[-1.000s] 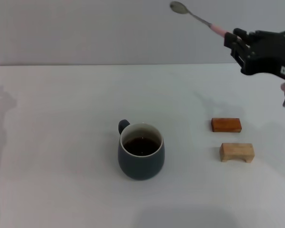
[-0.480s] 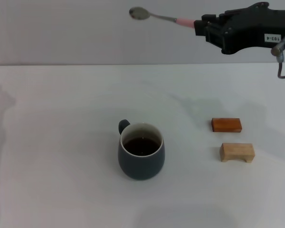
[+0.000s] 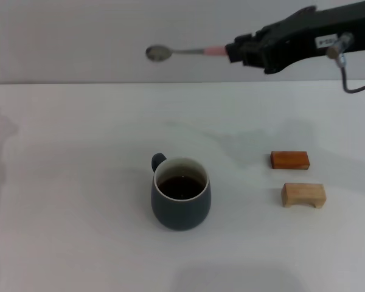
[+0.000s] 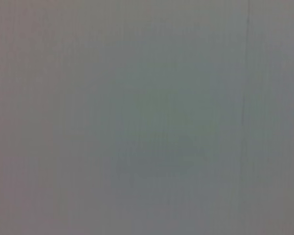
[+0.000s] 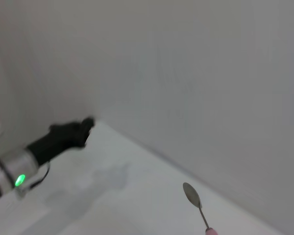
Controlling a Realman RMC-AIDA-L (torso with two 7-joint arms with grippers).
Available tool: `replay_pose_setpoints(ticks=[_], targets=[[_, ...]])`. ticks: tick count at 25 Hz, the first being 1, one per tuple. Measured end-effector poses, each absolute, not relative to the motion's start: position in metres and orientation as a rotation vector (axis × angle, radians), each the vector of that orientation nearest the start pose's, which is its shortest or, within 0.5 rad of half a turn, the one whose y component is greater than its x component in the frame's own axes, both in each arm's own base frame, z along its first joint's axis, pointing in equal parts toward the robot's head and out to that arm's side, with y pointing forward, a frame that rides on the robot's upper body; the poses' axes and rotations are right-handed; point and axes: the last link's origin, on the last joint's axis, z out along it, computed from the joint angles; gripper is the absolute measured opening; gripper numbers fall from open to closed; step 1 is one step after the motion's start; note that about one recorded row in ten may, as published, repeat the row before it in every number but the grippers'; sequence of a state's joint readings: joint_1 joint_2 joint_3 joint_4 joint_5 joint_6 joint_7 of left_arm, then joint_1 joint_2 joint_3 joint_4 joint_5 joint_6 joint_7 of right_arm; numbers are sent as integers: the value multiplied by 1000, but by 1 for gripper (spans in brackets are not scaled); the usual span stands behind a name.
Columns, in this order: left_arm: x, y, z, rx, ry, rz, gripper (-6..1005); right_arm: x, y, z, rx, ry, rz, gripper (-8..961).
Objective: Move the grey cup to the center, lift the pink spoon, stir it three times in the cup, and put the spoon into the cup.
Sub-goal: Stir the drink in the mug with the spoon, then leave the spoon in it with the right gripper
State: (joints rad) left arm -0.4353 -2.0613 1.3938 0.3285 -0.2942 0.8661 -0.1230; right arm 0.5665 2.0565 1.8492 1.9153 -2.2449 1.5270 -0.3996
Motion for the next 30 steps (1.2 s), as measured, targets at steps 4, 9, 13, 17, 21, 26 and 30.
replay_pose_setpoints(ticks=[4,9,13,17,21,26,30], targets=[[-357,373,61,-1275,-658,-601,-2,43,340,64,-2644,670,220,121],[-359,371,63,-1267,-655,-601,-2,43,350,52,-2692,733,169,120],[-359,370,63,-1264,-651,-602,-2,39,353,43,-2735,780,115,120],[-359,370,63,-1264,-650,-602,-2,39,353,40,-2754,796,89,120],[-359,370,63,-1264,-650,-602,-2,44,352,38,-2762,821,69,121],[-359,370,62,-1265,-652,-602,-2,56,352,33,-2770,881,34,121],[-359,370,61,-1266,-653,-600,-2,64,352,31,-2776,906,13,121]])
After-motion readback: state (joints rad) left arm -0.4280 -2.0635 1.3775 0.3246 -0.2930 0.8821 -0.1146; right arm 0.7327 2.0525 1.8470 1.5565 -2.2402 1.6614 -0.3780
